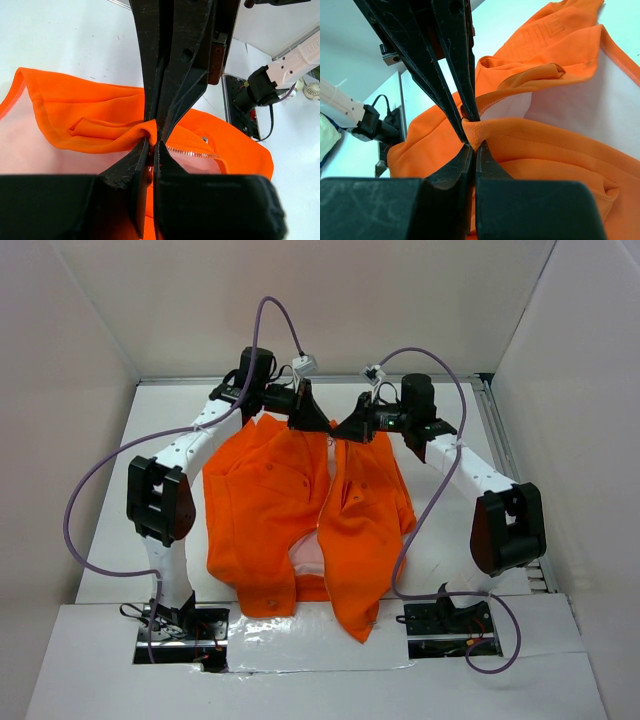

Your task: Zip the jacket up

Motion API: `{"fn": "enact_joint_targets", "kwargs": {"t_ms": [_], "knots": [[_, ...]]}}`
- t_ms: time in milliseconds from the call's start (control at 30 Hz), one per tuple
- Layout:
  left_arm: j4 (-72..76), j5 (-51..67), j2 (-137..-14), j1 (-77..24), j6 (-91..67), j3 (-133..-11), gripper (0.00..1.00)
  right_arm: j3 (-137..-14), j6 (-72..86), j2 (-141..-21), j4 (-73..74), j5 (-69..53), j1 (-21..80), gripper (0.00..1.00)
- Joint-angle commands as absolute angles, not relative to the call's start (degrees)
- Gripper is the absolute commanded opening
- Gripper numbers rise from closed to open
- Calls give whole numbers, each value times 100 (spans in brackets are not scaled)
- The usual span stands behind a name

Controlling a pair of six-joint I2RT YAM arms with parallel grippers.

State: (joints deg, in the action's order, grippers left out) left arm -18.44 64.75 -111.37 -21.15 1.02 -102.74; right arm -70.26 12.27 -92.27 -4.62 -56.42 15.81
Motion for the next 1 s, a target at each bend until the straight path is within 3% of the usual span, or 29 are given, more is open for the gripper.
{"fn": "enact_joint_targets", "kwargs": {"t_ms": [0,100,167,400,567,733,900,933,967], "knots": [[-1574,6601,-11004,-2153,53,-10213,0,-7225,1099,-9026,-580,-5643,1696,0],[-1529,6706,-10942,-2162,79,-10099,0,-7260,1002,-9000,-466,-5563,1688,0],[-1337,6654,-10864,-2127,-243,-9976,0,-7400,853,-9052,-187,-5528,1688,19],[-493,6443,-10293,-1881,-1072,-9484,0,-7716,563,-9088,377,-5545,1617,23],[-676,5977,-10265,-1846,-1440,-9684,0,-7954,404,-9132,738,-5844,1608,41],[-1370,5521,-10468,-1802,-1767,-10318,0,-8042,360,-8816,1064,-5705,1643,49],[-1748,4914,-10626,-1802,-1925,-10775,0,-7673,729,-8297,923,-5326,1898,70],[-1845,4643,-10713,-1802,-1977,-10976,0,-7655,834,-8236,940,-5317,1942,99],[-2063,4501,-10757,-1802,-2004,-11065,0,-7612,905,-8209,914,-5291,2029,100]]}}
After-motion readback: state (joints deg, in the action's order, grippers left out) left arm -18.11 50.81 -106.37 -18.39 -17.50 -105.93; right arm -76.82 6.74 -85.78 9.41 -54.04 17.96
